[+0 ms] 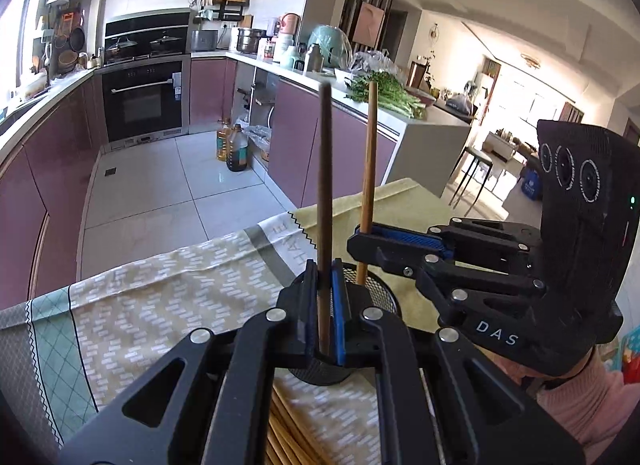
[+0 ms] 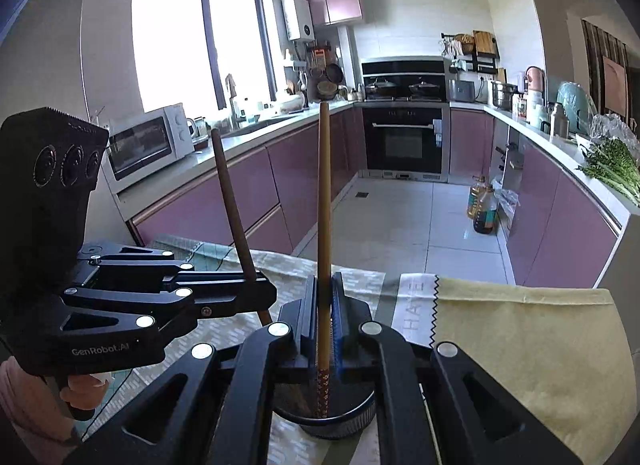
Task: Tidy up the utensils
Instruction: 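Lower the chopstick into the cup and open the left tool while the right tool releases its own, then move both tools back to the chopstick pile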
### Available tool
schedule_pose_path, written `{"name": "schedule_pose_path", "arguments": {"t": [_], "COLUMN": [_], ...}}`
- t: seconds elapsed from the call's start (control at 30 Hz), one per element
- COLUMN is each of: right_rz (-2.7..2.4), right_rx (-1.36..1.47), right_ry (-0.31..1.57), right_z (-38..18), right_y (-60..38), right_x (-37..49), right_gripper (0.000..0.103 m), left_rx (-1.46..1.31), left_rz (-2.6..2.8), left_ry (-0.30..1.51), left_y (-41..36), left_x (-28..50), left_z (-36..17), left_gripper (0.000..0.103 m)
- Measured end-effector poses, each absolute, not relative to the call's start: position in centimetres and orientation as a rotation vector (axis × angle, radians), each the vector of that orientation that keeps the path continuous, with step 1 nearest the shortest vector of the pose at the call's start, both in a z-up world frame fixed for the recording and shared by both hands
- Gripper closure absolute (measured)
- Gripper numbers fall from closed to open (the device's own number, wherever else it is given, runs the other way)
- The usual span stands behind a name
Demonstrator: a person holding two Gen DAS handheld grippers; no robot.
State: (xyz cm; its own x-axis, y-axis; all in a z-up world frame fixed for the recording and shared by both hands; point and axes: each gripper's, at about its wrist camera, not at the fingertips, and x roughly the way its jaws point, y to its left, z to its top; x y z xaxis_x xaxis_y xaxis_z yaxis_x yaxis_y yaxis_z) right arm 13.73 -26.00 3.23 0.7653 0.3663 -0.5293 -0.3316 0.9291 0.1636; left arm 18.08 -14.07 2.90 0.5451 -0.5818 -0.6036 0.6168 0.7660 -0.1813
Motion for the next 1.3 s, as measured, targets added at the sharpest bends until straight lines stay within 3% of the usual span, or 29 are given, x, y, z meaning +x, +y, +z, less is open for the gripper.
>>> {"name": "schedule_pose_path", "arguments": {"t": [0.3,0.4,0.43,0.47,0.5,0.93,1.3], "right_rz": [0.362,0.346,0.346,0.339,0.329,0.444,0.529], "right_rx": [0.080,0.083,0.087,0.092,0.092,0.066,0.071], "right_ry": [0.664,0.666,0.665,0.660,0.652,0.503,0.760], "right_z": [2.0,1.7,1.7,1.7,1.7,3.9,-3.8], "right_y": [-25.6,-25.7,-25.8,-25.9,-26.0,-24.9,-20.5], "right_x": [15.5,15.9,15.9,15.9,15.8,8.0,6.8], "right_gripper": [0.095,0.095,0.091,0.088,0.083,0.073,0.073], "left_rx": [0.060,0.057,0.056,0.050,0.044,0.036,0.076], "left_rz": [-0.683,-0.670,-0.661,-0.655,-0.650,-0.567,-0.531], "left_ry": [0.725,0.723,0.718,0.712,0.705,0.630,0.801], "left_y": [-14.8,-15.0,-14.9,-14.8,-14.4,-8.2,-5.3], "left_x": [19.8,20.0,19.9,19.9,19.7,15.3,12.3], "left_z": [1.4,1.4,1.4,1.3,1.4,1.1,-6.6], "left_gripper": [0.093,0.081,0.077,0.066,0.064,0.058,0.058]}}
